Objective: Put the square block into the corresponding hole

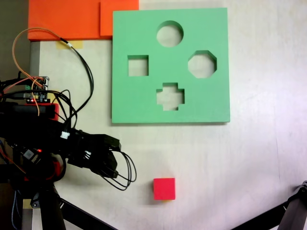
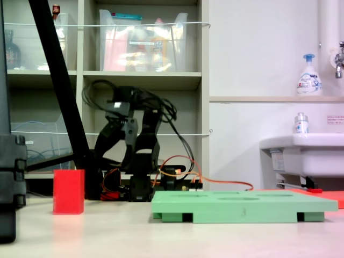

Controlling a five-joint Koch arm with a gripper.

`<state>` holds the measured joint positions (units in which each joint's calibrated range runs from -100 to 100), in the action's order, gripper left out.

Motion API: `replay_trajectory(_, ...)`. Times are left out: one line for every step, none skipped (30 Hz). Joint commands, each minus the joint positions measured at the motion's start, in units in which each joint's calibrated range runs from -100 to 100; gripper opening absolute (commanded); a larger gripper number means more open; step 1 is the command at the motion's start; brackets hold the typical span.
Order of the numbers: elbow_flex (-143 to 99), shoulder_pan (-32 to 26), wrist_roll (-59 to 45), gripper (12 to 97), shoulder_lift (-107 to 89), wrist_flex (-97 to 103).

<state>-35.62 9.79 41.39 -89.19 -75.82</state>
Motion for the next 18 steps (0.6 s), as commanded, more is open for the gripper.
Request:
replay_trajectory(9.0,0.83,-0.68,44.5,6.37,-6.37)
replay_trajectory(12.89,0.98,-0.68,51.5,10.42,-8.48)
replay_trajectory(16.68,1.03,-0.73,57.4,14.47,-10.6)
replay_trajectory(20.76,1.22,-0.73,63.7,18.8,-12.82)
replay_trajectory(26.45,1.56,-0.83,69.8,25.65,-15.42)
replay_trajectory(29.44,1.76,-1.22,70.7,29.28,-16.38)
replay_trajectory(32.33,2.1,-1.76,70.9,33.05,-17.05)
replay_trajectory(35.02,2.54,-2.25,70.9,36.96,-17.63)
replay_trajectory(38.01,2.64,-2.69,71.5,41.01,-18.5)
replay_trajectory(40.9,2.78,-3.08,74.8,45.2,-18.98)
replay_trajectory(43.2,2.83,-3.52,76.8,48.83,-19.17)
replay_trajectory(45.19,2.83,-3.96,77.7,52.46,-19.17)
replay_trajectory(46.39,2.88,-4.25,77.9,55.11,-19.17)
replay_trajectory(47.78,2.88,-4.35,78.0,57.77,-19.17)
replay_trajectory(49.08,2.88,-4.4,79.9,60.42,-19.17)
replay_trajectory(50.67,2.83,-4.4,81.5,63.77,-19.17)
replay_trajectory(51.87,2.78,-4.4,81.5,65.87,-19.17)
replay_trajectory(52.97,2.64,-4.4,81.5,67.82,-19.17)
